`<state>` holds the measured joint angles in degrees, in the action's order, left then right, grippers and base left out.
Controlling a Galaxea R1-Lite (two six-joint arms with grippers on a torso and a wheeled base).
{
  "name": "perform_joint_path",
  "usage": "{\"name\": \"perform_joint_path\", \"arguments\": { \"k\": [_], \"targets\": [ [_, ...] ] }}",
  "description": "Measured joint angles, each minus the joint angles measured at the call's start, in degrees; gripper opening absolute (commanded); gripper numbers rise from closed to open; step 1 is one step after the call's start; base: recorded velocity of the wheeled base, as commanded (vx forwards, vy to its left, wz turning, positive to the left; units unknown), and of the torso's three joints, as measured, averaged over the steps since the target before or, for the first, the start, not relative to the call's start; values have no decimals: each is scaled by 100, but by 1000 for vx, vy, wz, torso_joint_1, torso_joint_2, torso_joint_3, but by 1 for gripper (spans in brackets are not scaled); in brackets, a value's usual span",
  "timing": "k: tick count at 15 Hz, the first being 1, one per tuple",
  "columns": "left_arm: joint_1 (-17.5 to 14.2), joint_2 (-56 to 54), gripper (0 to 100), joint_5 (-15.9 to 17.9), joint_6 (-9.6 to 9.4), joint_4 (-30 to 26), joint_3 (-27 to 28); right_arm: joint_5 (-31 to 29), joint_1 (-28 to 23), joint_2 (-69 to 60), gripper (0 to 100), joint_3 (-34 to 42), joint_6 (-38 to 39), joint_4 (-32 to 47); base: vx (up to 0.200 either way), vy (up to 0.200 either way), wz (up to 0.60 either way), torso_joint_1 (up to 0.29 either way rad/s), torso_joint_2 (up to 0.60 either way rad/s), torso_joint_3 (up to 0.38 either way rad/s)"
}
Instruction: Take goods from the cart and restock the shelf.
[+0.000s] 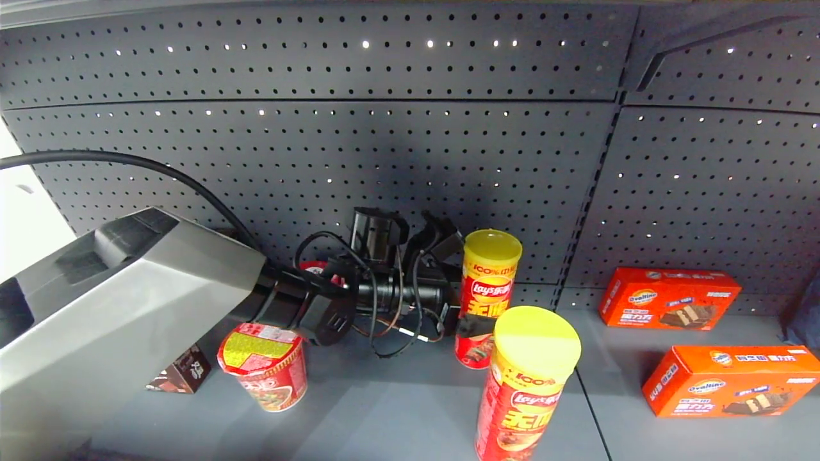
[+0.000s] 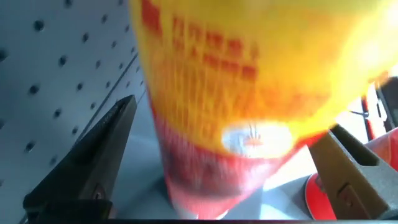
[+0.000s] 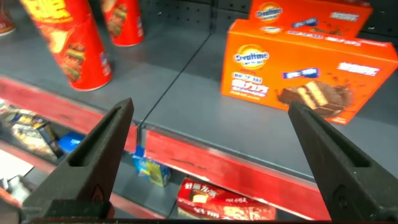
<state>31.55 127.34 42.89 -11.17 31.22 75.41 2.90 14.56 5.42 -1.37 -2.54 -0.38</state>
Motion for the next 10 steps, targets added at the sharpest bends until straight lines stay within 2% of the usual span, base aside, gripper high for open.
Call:
{"name": "perform_joint_path", "arguments": {
  "k": [2,7,9,10],
  "targets": [
    [-79,-315,100,-110,4,187,-372,49,0,0,100,-9,-4,0,0,0,0,0,0,0],
    [-247,-1111,100,-455,9,222,-1009,108,5,2,100,-63,95,207,0,0,0,0,0,0],
    [-295,-1486,100,-780,13,204,-1198,106,-1,9,100,-87,196,218,0,0,0,0,0,0],
    [-306,-1687,100,-1068,20,197,-1348,93,-34,35,100,-91,199,221,0,0,0,0,0,0]
  ]
}}
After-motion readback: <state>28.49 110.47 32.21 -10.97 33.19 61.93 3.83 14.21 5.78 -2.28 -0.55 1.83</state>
